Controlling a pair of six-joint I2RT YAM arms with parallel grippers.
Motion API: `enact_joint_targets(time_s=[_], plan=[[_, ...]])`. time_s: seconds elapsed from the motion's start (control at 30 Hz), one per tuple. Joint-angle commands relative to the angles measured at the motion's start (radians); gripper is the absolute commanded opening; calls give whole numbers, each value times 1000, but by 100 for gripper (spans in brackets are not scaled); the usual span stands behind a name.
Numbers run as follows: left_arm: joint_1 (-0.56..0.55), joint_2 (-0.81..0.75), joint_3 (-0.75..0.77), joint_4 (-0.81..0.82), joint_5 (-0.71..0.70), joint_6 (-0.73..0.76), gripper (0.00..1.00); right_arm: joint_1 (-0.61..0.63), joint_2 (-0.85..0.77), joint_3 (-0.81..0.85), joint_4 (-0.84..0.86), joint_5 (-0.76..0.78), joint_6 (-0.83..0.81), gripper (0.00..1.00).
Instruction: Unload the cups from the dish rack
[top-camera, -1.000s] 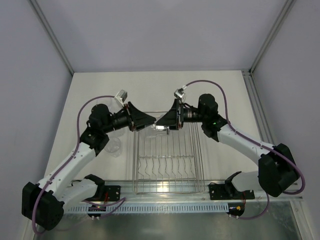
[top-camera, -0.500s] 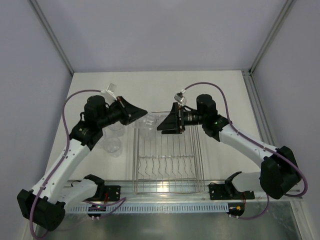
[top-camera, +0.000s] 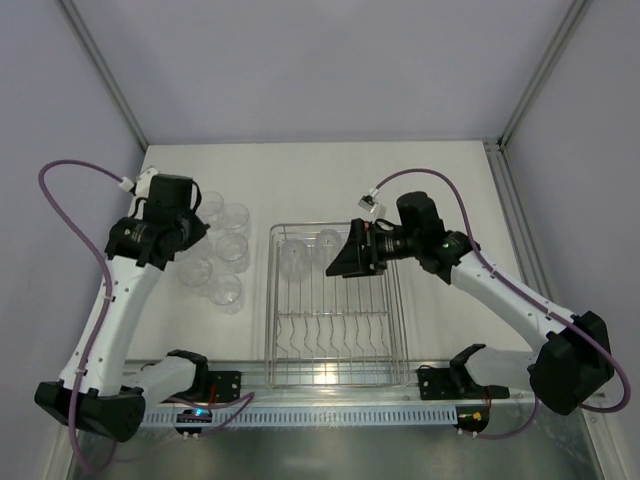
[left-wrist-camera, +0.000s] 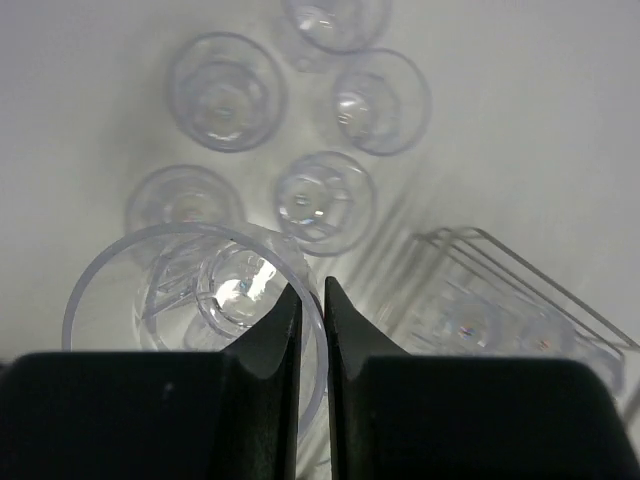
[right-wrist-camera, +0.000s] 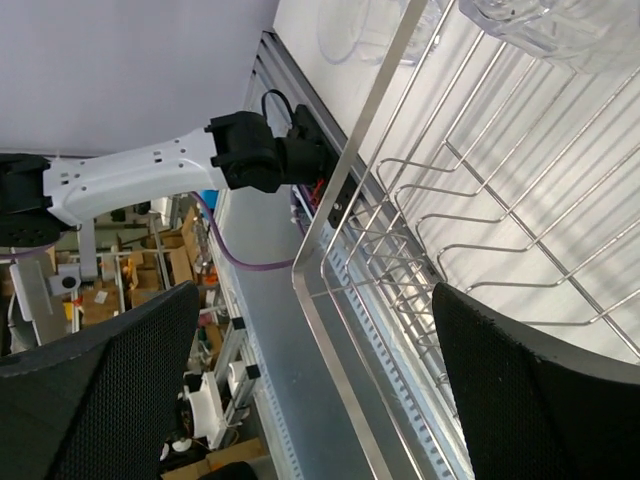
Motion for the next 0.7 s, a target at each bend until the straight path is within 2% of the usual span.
enact_joint_targets(time_s=[0.0,0.03,0.13,0.3,0.4,0.43,0.67], plan=[[103,-7,-24,-203,-229,17,0,-4,-36,45,-86,37,-85,100],[165,-10,-39,-223,-224,16,0,-4,-37,45,-95,38,-89,100],[228,-48,-99,-258,-234,-25,0,-2,-36,44,-102,41,-100,100],[262,-119,-167,-292,-264,-73,0,-2,-36,33,-107,41,-109,100],[276,-82,-228,-278,-228,-61,0,-2,-30,32,-109,41,-117,100],[304,-76,-248,-268,-212,-63,0,-4,-28,32,-110,41,-119,100],[306,-94,-407,-19,-48,-72,0,-2,-13,59,-174,109,-181,100]])
